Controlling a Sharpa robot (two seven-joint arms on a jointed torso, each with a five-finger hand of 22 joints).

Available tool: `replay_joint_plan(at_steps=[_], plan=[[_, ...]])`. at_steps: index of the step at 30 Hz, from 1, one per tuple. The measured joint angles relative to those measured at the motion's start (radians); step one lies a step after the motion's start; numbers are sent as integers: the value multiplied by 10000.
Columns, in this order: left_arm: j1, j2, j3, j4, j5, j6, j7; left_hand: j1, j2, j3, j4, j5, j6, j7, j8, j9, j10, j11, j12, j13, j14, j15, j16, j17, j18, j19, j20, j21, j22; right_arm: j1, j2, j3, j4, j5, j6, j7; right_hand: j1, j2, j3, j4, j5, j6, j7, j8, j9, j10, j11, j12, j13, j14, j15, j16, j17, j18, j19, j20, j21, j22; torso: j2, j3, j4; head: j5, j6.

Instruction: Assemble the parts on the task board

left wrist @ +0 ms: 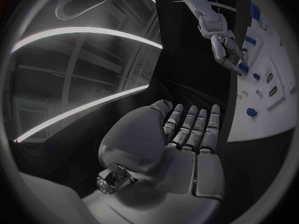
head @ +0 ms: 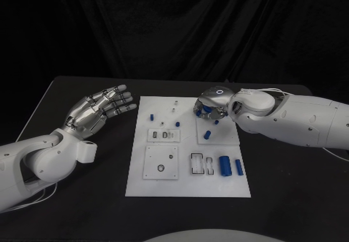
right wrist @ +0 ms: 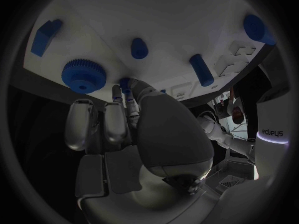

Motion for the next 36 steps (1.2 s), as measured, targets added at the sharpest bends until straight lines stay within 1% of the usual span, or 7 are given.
replay_joint_plan(at_steps=[3, 8, 10, 17, 23, 32, 36], plan=[[0, 11, 0, -32, -1, 22, 0, 0, 0, 0, 0, 0, 0, 0, 0, 0, 0, 0, 0, 0, 0, 0, 0, 0, 0, 0, 0, 0, 0, -7, -1, 0, -4, 6, -156, 16, 6, 6, 181, -155, -16, 297, 62, 172, 157, 385, -80, 107, 34, 0, 0, 40, 78, 0, 14, 16, 0, 81, -2, 1, 1, -7, 5], [0, 7, 0, -82, -3, 40, 0, 0, 0, 0, 0, 0, 0, 0, 0, 0, -1, -1, 0, -1, 0, 0, 0, 0, 1, 0, 0, 0, 0, -8, -4, 1, 5, 91, -708, 63, 150, 149, 421, -397, -349, 583, 216, 359, 425, 786, -205, 116, 34, 56, -56, 40, 168, 1, 56, -25, 0, 133, -6, 1, 2, -36, 189], [0, -1, 0, -87, -3, 44, 1, 0, 0, -1, 0, 0, 0, 0, 0, -1, -1, -1, -1, -1, 0, -1, -1, 0, 1, 0, 0, 0, 0, 15, 3, 1, 21, 137, -916, 83, 181, 180, 464, -440, -435, 593, 226, 363, 504, 841, -154, 137, 36, 56, -56, 40, 180, 0, 56, -25, 0, 143, -8, 1, 2, -36, 222], [0, -4, 0, -94, -5, 46, 1, 0, 0, 56, 0, 0, 0, 0, -1, -1, -2, -2, -1, -2, -1, -1, -1, -1, 1, 0, 0, 0, 1, 485, 413, 17, -71, 484, -1303, 143, 322, 320, 559, -536, -953, 593, 226, 441, 746, 880, -121, -11, 40, 56, -56, 40, 206, 1, 53, -24, 0, 177, -12, 0, 0, -19, 212], [0, 124, 0, -130, -6, 48, 3, 0, 0, 55, 0, 0, 0, 0, -1, -2, -2, -2, -1, -2, -1, -1, -1, -1, 2, 0, 0, 0, 1, 727, 1339, 83, -794, 847, -1308, 243, 348, 347, 599, -577, -1090, 592, 226, 448, 840, 881, -122, -30, 39, 56, -56, 40, 202, 1, 52, -22, 0, 176, -12, -10, -24, 45, 215], [0, 270, 1, -192, -7, 62, 4, 1, 0, 55, 0, 0, 0, 0, -1, -3, -3, -3, -1, -3, -1, -1, -1, -1, 2, 0, 0, 0, 1, 775, 2388, 157, -1862, 1158, -1056, 310, 361, 359, 585, -619, -1250, 571, 246, 448, 920, 922, -93, -128, 30, 55, -56, 40, 134, 1, 51, -22, 0, 129, -12, -19, -9, 79, 244], [0, 334, 1, -218, -7, 70, 4, 1, 0, 126, -15, 0, 36, 35, -1, -3, -3, -4, -1, -4, -1, -1, -1, -1, 2, 0, 0, 0, 0, 774, 2586, 169, -2120, 1224, -795, 266, 361, 359, 585, -619, -1252, 528, 288, 448, 962, 924, -95, -221, 25, 55, -56, -31, 51, 0, 51, -22, 0, 70, -13, -20, 34, 23, 287]])
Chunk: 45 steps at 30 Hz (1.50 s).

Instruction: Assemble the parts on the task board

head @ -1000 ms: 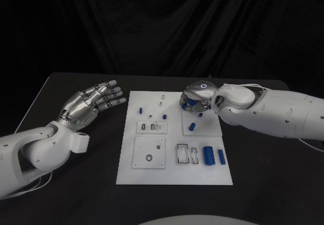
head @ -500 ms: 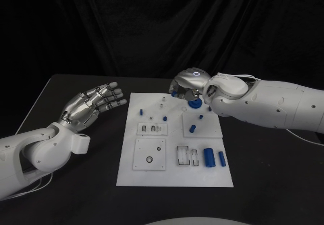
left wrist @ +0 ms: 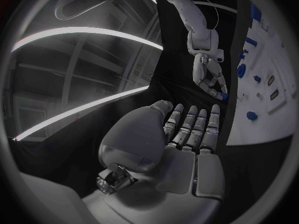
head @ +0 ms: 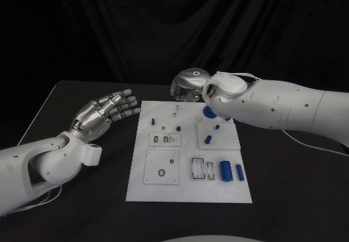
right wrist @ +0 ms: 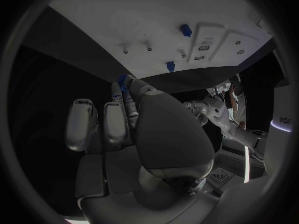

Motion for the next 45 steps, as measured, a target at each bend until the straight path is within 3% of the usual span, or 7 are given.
replay_joint_plan(at_steps=[8, 20, 27, 45], plan=[[0, 105, 0, -62, -2, 33, 0, 0, 0, 67, 14, 0, 0, 0, 0, -1, 23, 23, 0, -1, 0, 0, 0, 0, 0, 0, 0, 0, -18, -55, 138, 13, -195, 67, 444, -209, -1, -1, 56, -56, 89, -61, 61, -70, 44, 1, -1, -157, -57, -55, 55, -1, -50, 0, -55, 55, -58, -50, 4, -15, 69, -136, 76], [0, 163, -1, -146, -2, 67, 0, -39, -39, 122, 15, 0, 0, 0, 0, -1, 23, 23, 0, -1, 0, 0, 0, 0, 0, 0, 0, 0, -18, -169, 109, 18, -215, 102, 703, -397, -3, -3, 136, -136, 89, -118, 118, -119, 70, -3, 3, -304, -67, -93, 93, -78, -124, 0, -91, 90, -118, -117, 1, -21, 25, -99, 68], [0, 189, 0, -189, -3, 84, 0, -79, 1, 151, 41, 0, 0, 0, 0, -1, 23, 22, 0, -2, 0, 0, 0, 0, -1, 0, 0, 0, -20, -219, 72, 22, -190, 108, 761, -436, -4, -4, 178, -178, 136, -206, 132, -188, 89, -60, 60, -381, -67, -112, 111, -78, -124, 0, -94, 94, -118, -117, -3, -2, 8, -80, 36], [0, 244, 1, -260, -5, 128, 1, -79, 1, 208, 45, 0, 0, 0, 0, -2, 22, 22, 0, -2, -38, 36, -1, -1, 0, 0, 0, 0, -26, -450, 120, 22, -364, 116, 788, -413, -46, -45, 205, -206, 136, -312, 168, -291, 97, -76, 76, -468, -72, -128, 128, -78, -134, 1, -127, 127, -117, -100, -5, 9, 12, -96, 22]])
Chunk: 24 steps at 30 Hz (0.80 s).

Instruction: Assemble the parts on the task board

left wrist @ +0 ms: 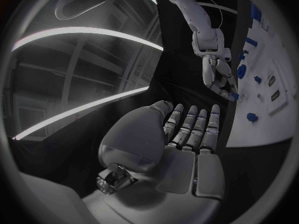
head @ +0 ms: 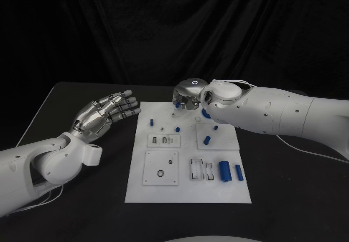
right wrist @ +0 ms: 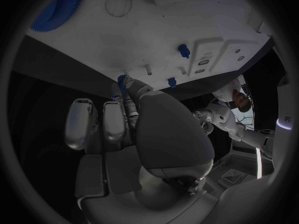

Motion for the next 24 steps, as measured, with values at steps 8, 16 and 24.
replay_joint_plan(at_steps=[8, 16, 24], plan=[[0, 37, 0, -47, 0, 14, 0, 0, 0, -1, -1, 0, 0, 0, 0, 0, 0, 0, 0, 0, 0, 0, 0, 0, 0, 0, 0, 0, 1, -48, 54, 21, -118, 5, -24, 26, -68, -62, 1, 0, -90, -23, -23, -8, 21, -35, 34, -76, 41, -35, 35, -88, -112, 0, -23, 23, -29, -13, -6, -12, 14, -25, -24], [-1, 61, 0, -77, 0, 25, 0, 0, 0, 0, -3, 0, 0, 0, 0, 0, -1, -1, 0, -1, 0, 0, 0, 0, 0, 0, 0, 0, 1, -129, 152, 16, -193, 11, -49, 80, -106, -24, 32, 31, -198, -75, -3, -41, 24, -34, 34, -148, 32, -106, 106, -212, -331, 1, -89, 89, -133, -168, -3, -21, 16, -34, -30], [-1, 71, 0, -98, -1, 35, 0, 1, 0, 26, -30, 0, 0, 0, 0, -1, 0, -1, 0, -1, 1, 0, 0, 0, 0, 0, 0, 0, 2, -150, 162, 13, -218, 10, -43, 100, -186, -22, 32, 30, -319, -172, -15, -147, 73, -71, 71, -249, 39, -198, 124, -315, -471, 1, -160, 88, -232, -252, -2, -21, 15, -26, -73]])
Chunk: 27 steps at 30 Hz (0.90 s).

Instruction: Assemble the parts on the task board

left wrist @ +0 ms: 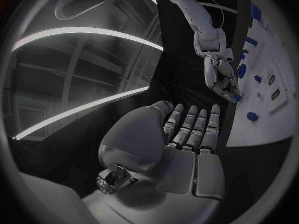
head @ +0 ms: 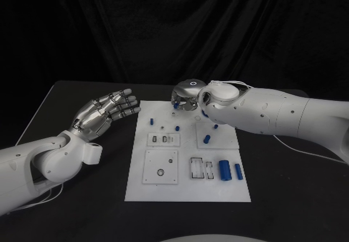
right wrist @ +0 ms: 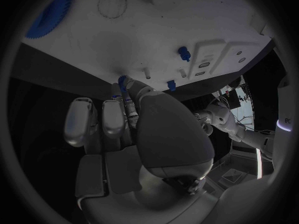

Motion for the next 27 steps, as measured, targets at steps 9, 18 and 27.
replay_joint_plan(at_steps=[9, 18, 27], plan=[[0, 4, 0, -18, 0, 1, 0, 0, 0, 40, 40, 0, 0, 0, 0, 0, 0, 0, 0, 0, 0, 0, 0, 0, -1, -38, -39, 0, -11, -23, 4, -7, -14, -1, 132, -34, -315, -316, -325, 95, -421, -2565, -420, -328, -709, -2659, 439, -865, -87, -577, 70, -850, -1098, 190, -713, 91, -824, -970, 0, 1, 1, 0, -13], [0, -33, 0, -6, 4, -2, 0, 0, 0, 67, 13, 0, 0, 0, 0, 0, 0, 0, 0, 0, 0, 0, 0, 0, 0, -38, -38, 0, -11, -24, -104, 14, -47, -1, 98, -106, -235, -158, -928, -96, -426, -4412, -521, -401, -1475, -3997, 483, -565, -18, -1071, 71, -1357, -1824, 320, -1215, 107, -1551, -1711, 0, 1, -4, 32, 14], [-1, -160, 0, 66, 11, -11, 1, 0, 0, 66, 13, 0, 0, 0, 0, -1, -1, 0, 0, -1, 0, 0, 0, 0, -1, -38, -38, 0, -10, 637, -1173, 35, 1000, -1, -315, -47, -101, 161, -969, -222, 79, -2758, -133, -95, -1271, -3412, 356, 430, 129, -1135, 7, -1357, -1782, 318, -1178, 69, -1589, -1623, 0, 3, -15, 169, 100]])
